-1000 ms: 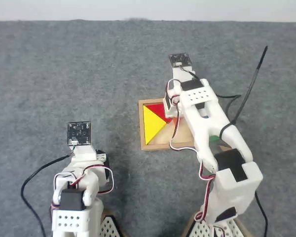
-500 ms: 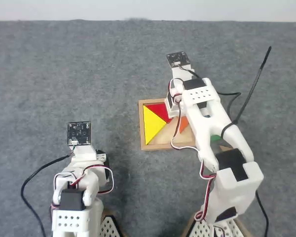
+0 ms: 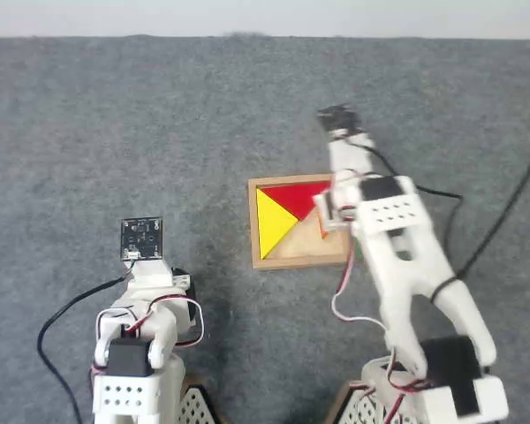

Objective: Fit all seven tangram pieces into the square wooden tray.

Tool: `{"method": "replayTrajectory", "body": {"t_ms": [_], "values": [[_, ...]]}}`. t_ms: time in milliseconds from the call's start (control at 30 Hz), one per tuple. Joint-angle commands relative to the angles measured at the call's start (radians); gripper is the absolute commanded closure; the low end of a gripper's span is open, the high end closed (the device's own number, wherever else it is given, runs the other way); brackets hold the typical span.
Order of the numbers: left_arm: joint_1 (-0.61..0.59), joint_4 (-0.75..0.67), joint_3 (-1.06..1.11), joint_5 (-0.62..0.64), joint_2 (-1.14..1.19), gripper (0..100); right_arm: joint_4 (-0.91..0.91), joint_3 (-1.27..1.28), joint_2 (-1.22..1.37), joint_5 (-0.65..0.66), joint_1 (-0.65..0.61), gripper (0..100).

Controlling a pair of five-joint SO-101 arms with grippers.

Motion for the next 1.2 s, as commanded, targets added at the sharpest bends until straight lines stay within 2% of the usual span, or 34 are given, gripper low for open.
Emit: {"method": "replayTrajectory", "body": {"t_ms": [0,167,600,867,1167], "values": [[-0.006,0.005,-0.013,-0.015,-0.02,99,-0.019,0.006,-0.051,0.015,0.133,91.2],[-0.006,0.005,-0.013,-0.015,-0.02,99,-0.028,0.003,0.015,0.009,0.205,83.7],[-0.006,0.005,-0.013,-0.015,-0.02,99,-0.028,0.018,0.035,0.006,0.199,83.6],[-0.006,0.005,-0.013,-0.015,-0.02,99,-0.245,0.175,0.024,0.006,0.154,83.6],[-0.006,0.005,-0.013,-0.015,-0.02,99,-0.26,0.18,0.022,0.006,0.171,83.6]]}}
